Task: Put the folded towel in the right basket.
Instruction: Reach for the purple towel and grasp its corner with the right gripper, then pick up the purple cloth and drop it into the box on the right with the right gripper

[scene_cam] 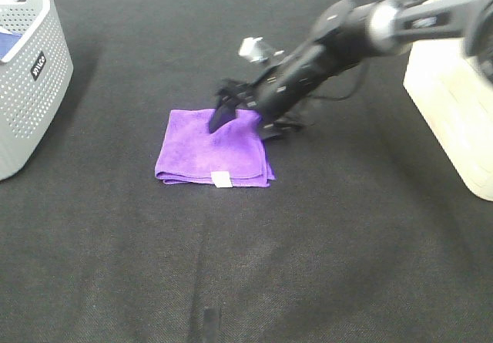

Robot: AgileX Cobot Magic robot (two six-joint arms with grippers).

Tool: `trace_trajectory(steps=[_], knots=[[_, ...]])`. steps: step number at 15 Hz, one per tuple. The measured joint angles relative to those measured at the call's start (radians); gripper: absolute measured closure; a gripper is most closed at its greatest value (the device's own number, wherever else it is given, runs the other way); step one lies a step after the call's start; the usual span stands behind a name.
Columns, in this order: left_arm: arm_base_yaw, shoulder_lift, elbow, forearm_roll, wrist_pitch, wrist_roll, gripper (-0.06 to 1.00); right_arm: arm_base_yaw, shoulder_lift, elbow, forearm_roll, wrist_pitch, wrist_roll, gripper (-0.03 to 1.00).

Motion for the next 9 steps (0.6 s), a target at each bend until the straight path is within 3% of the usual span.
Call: trace_trajectory(steps=[3,4,6,9], knots=[[0.0,0.0,0.0,0.0,0.0,0.0,-0.05,0.032,0.025,-0.022,-0.007,-0.017,0.0,0.79],[0.0,0.0,0.0,0.0,0.0,0.0,-0.05,0.029,0.028,-0.033,-0.014,-0.011,0.0,0.89],[0.0,0.0,0.0,0.0,0.0,0.0,-0.05,0.027,0.03,-0.076,-0.06,0.041,0.003,0.93],[0.0,0.0,0.0,0.0,0.0,0.0,-0.05,0.026,-0.034,-0.215,-0.225,0.206,0.074,0.93]])
